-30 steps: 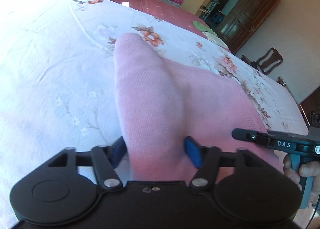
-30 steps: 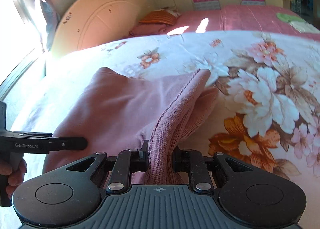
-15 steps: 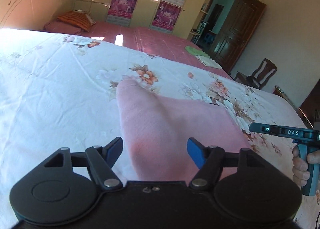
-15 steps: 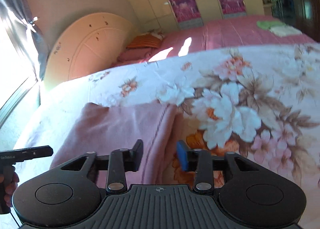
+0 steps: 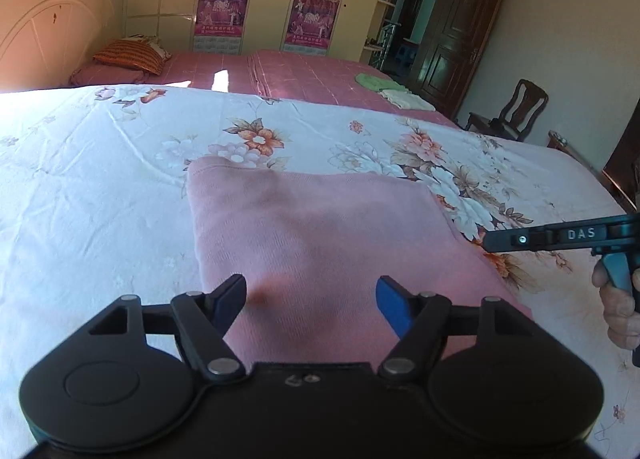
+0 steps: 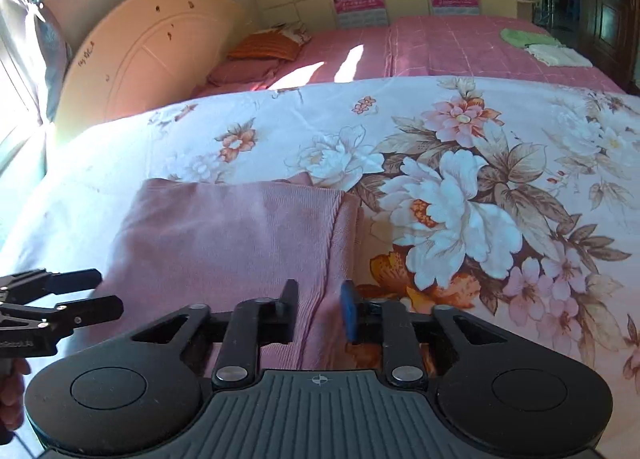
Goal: Fold small clothes
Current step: 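Fold the side edge over the bundle with the right gripper and release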
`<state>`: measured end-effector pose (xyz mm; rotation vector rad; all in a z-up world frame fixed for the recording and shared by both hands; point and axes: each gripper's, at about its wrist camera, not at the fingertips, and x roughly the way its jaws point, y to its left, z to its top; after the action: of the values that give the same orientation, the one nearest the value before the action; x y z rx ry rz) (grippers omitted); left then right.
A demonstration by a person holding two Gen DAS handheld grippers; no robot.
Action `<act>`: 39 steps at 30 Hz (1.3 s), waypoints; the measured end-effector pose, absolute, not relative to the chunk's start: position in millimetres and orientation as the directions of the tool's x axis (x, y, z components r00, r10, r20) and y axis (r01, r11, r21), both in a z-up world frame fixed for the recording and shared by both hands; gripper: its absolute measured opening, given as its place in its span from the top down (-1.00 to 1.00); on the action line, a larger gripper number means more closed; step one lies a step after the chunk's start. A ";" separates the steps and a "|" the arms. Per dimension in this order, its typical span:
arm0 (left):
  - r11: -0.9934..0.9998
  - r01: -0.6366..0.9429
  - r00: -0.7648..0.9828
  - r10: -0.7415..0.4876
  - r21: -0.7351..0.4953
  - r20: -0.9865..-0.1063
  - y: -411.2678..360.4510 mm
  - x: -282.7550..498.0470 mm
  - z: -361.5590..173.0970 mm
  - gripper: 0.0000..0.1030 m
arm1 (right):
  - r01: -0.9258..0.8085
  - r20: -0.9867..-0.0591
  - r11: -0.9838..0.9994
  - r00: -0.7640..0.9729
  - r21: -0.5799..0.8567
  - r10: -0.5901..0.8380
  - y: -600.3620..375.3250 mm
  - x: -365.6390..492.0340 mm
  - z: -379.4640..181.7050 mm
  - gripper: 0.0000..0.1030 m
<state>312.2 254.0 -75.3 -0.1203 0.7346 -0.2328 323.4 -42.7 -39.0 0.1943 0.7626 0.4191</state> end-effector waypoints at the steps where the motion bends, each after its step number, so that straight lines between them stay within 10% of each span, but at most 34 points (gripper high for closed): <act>1: 0.970 0.147 0.724 -0.240 -0.195 -0.647 258.6 301.3 -76.3 -0.37 | -0.308 -0.625 0.895 0.641 0.322 0.445 -47.6 310.9 -37.3 0.31; 10: 0.963 0.000 0.686 -0.196 -0.269 -0.700 279.5 248.8 -111.5 -0.42 | -0.326 -0.699 0.889 0.552 0.321 0.455 -43.7 260.1 -66.8 0.31; 11: 0.962 -0.003 0.688 -0.196 -0.272 -0.699 280.7 249.5 -111.9 -0.45 | -0.329 -0.702 0.891 0.551 0.314 0.451 -41.0 261.5 -71.0 0.39; 12: 0.963 -0.002 0.689 -0.194 -0.270 -0.698 279.8 251.2 -111.3 -0.45 | -0.341 -0.700 0.887 0.549 0.311 0.456 -38.8 263.7 -73.6 0.89; 23: 0.984 0.016 0.649 -0.147 -0.179 -0.747 256.3 250.1 -113.6 -0.42 | -0.362 -0.691 0.903 0.593 0.231 0.414 -49.9 263.9 -87.3 0.91; 31: 0.945 0.233 0.735 -0.326 -0.231 -0.594 244.8 237.6 -73.6 -0.32 | -0.364 -0.572 0.895 0.690 0.257 0.444 -52.7 242.4 -39.3 0.90; 39: 0.965 0.211 0.679 -0.258 -0.154 -0.687 217.8 269.2 -103.2 -0.44 | -0.371 -0.687 0.907 0.608 0.196 0.397 -24.2 279.1 -80.0 1.00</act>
<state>269.2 217.8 -103.2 -0.0640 0.7809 -0.2633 279.1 -24.2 -80.0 0.0348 0.8025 0.4443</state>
